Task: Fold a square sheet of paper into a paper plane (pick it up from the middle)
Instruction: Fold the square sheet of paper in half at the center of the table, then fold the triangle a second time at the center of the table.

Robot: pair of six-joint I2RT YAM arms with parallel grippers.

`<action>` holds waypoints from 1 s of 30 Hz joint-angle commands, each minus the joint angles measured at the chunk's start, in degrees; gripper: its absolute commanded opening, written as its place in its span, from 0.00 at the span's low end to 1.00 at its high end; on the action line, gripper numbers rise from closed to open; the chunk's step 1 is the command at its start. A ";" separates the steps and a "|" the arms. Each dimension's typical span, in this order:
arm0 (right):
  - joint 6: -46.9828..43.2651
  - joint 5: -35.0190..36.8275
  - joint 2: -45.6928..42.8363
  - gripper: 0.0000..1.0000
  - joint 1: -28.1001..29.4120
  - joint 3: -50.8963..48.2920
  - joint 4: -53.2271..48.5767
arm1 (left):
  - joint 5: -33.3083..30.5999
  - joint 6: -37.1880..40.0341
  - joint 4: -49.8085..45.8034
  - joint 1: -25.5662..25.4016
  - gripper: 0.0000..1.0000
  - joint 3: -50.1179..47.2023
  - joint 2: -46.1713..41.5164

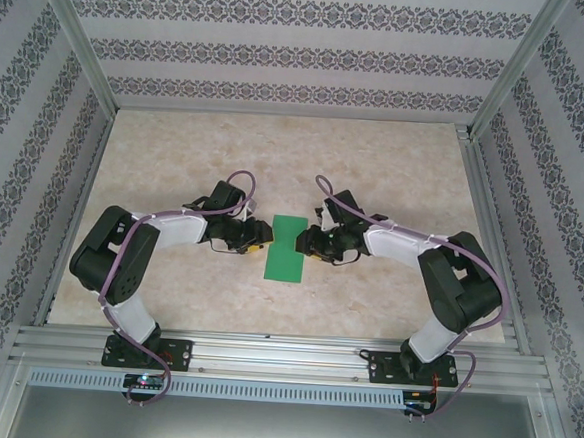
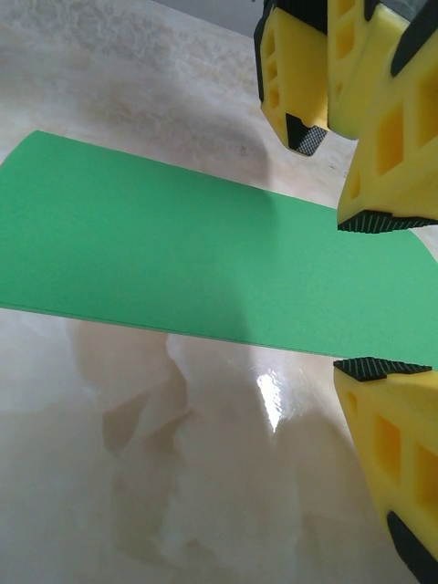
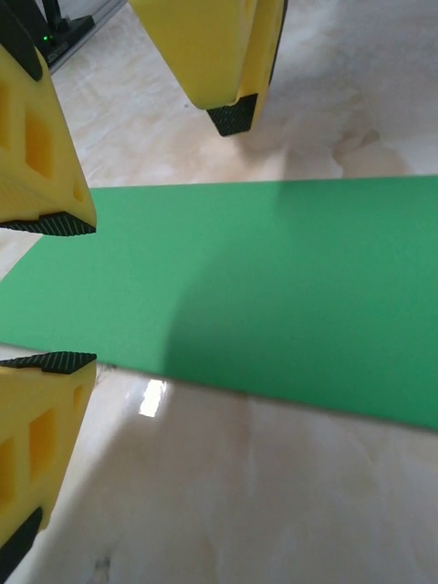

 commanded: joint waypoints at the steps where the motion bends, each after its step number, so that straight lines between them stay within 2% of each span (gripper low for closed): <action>1: 1.64 0.59 1.35 0.40 0.75 0.01 2.77 | 1.07 0.99 -0.62 0.55 0.44 1.09 0.53; 14: 0.78 -0.86 5.03 0.38 0.92 0.05 3.34 | 1.42 2.00 -1.92 0.11 0.45 1.84 0.61; 19: -0.47 2.39 6.09 0.37 0.92 -0.27 0.09 | 1.33 2.57 -2.85 -0.44 0.46 2.52 0.97; 30: -0.27 2.91 8.73 0.35 0.64 -1.85 1.30 | 1.00 3.00 -4.15 -1.46 0.49 4.40 3.13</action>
